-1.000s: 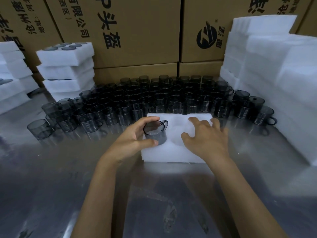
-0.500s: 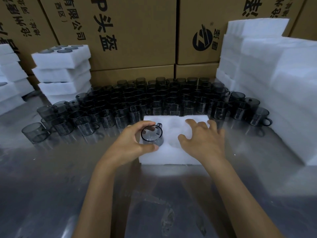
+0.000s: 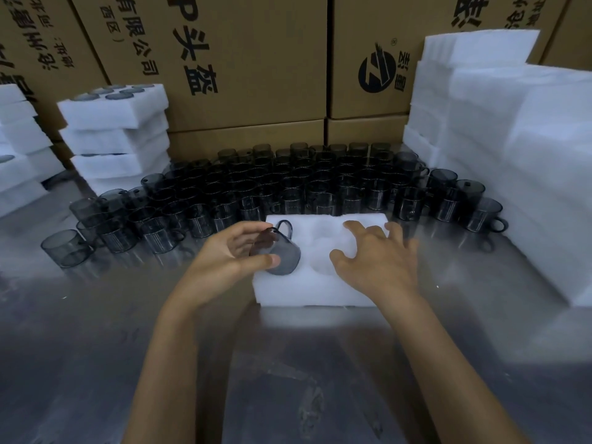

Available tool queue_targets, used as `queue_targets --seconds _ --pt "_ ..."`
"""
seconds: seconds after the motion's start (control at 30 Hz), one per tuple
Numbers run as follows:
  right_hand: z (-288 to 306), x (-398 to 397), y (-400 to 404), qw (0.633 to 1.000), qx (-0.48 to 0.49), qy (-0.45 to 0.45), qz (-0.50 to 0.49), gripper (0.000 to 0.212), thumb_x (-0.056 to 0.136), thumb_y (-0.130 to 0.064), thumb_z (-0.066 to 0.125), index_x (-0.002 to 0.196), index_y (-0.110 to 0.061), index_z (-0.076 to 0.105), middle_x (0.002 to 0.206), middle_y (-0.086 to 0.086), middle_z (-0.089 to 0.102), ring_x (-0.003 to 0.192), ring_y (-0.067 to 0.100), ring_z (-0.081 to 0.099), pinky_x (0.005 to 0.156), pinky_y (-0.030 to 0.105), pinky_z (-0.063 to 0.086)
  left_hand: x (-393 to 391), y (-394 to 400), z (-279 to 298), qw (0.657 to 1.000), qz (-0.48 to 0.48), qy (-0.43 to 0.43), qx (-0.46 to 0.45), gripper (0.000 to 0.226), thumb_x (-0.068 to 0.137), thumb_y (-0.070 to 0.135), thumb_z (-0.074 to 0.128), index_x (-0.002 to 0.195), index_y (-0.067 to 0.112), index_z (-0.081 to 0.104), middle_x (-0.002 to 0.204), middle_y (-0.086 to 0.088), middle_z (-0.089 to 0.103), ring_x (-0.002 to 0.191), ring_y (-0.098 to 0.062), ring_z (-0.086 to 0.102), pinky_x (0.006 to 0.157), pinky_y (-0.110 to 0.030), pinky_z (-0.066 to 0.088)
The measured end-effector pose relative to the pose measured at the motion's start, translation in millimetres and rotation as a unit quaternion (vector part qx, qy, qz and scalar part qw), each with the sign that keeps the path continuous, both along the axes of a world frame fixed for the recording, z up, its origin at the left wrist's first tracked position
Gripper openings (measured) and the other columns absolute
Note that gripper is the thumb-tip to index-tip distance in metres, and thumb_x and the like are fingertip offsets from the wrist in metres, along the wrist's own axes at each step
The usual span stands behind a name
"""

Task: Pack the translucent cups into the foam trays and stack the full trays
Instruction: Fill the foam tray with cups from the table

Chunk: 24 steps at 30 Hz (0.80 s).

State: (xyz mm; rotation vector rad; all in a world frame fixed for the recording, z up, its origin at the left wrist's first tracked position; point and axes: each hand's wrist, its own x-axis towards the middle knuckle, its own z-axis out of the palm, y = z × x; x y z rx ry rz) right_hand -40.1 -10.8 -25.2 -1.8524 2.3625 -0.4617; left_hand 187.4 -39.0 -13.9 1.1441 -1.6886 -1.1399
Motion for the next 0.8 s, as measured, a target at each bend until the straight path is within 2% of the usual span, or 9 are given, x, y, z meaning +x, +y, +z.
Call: queue_targets --seconds 0.1,0.2,0.3,0.37,0.43,0.6,0.7,0.8 --pt "-1 0 0 1.000 0.000 0.000 0.000 0.060 0.093 -0.052 0.040 0.150 -0.035 0.032 0.141 -0.001 0.052 0.145 0.027 0.018 0.110 0.045 0.020 2 1 1 1.000 -0.003 0.026 0.005 0.056 0.062 0.016 0.083 0.116 0.021 0.068 0.110 0.005 0.074 0.108 -0.008 0.067 0.095 -0.023 0.047" --pt "-1 -1 -1 1.000 0.001 -0.006 0.000 0.060 0.094 -0.053 0.040 0.151 -0.035 0.031 0.142 -0.001 0.051 0.146 0.027 0.017 0.110 0.045 0.020 -1 2 1 0.999 0.023 0.034 -0.021 0.055 0.072 0.005 0.083 0.122 0.023 0.067 0.116 0.008 0.072 0.113 -0.005 0.064 0.100 -0.024 0.046" --pt "-1 -2 -1 1.000 0.003 -0.010 0.001 0.061 0.094 -0.052 0.040 0.151 -0.035 0.031 0.142 -0.002 0.051 0.146 0.026 0.016 0.110 0.045 0.021 -1 0 3 0.989 0.092 0.099 -0.068 0.051 0.083 -0.007 0.069 0.126 0.020 0.065 0.117 0.007 0.071 0.109 0.000 0.064 0.083 -0.013 0.051" --pt "0 -2 -1 1.000 0.003 -0.011 0.003 0.061 0.094 -0.052 0.040 0.151 -0.035 0.031 0.142 -0.001 0.051 0.146 0.027 0.017 0.110 0.045 0.022 2 0 5 0.984 0.111 0.105 -0.092 0.052 0.085 -0.010 0.065 0.127 0.019 0.063 0.116 0.006 0.069 0.103 0.004 0.065 0.076 -0.009 0.050" --pt "-1 -2 0 1.000 0.001 -0.014 0.003 0.061 0.094 -0.051 0.040 0.152 -0.034 0.031 0.141 -0.001 0.052 0.145 0.027 0.017 0.109 0.045 0.022 3 1 5 0.987 0.096 0.081 -0.105 0.055 0.084 -0.013 0.063 0.127 0.021 0.063 0.119 0.004 0.067 0.104 0.004 0.064 0.076 -0.009 0.049" --pt "0 -2 -1 1.000 0.002 -0.011 0.006 0.061 0.094 -0.052 0.040 0.152 -0.034 0.030 0.142 0.000 0.051 0.146 0.027 0.017 0.110 0.046 0.022 -14 7 6 0.994 0.030 0.033 -0.097 0.060 0.082 -0.014 0.066 0.124 0.028 0.065 0.125 0.005 0.062 0.113 0.001 0.060 0.086 -0.012 0.048" --pt "0 -2 -1 1.000 0.004 -0.014 0.005 0.061 0.094 -0.052 0.040 0.152 -0.034 0.031 0.143 -0.001 0.051 0.146 0.027 0.016 0.110 0.046 0.022 -27 12 4 0.994 0.006 -0.028 -0.103 0.056 0.080 -0.003 0.072 0.128 0.024 0.064 0.125 0.008 0.059 0.115 0.001 0.057 0.092 -0.011 0.043" --pt "1 -1 -1 1.000 0.003 -0.014 0.004 0.061 0.094 -0.052 0.040 0.151 -0.034 0.031 0.143 -0.001 0.051 0.146 0.026 0.016 0.110 0.045 0.021 -30 14 3 0.991 0.016 -0.062 -0.118 0.055 0.076 0.012 0.074 0.129 0.025 0.064 0.122 0.018 0.059 0.110 0.006 0.056 0.092 -0.007 0.038"
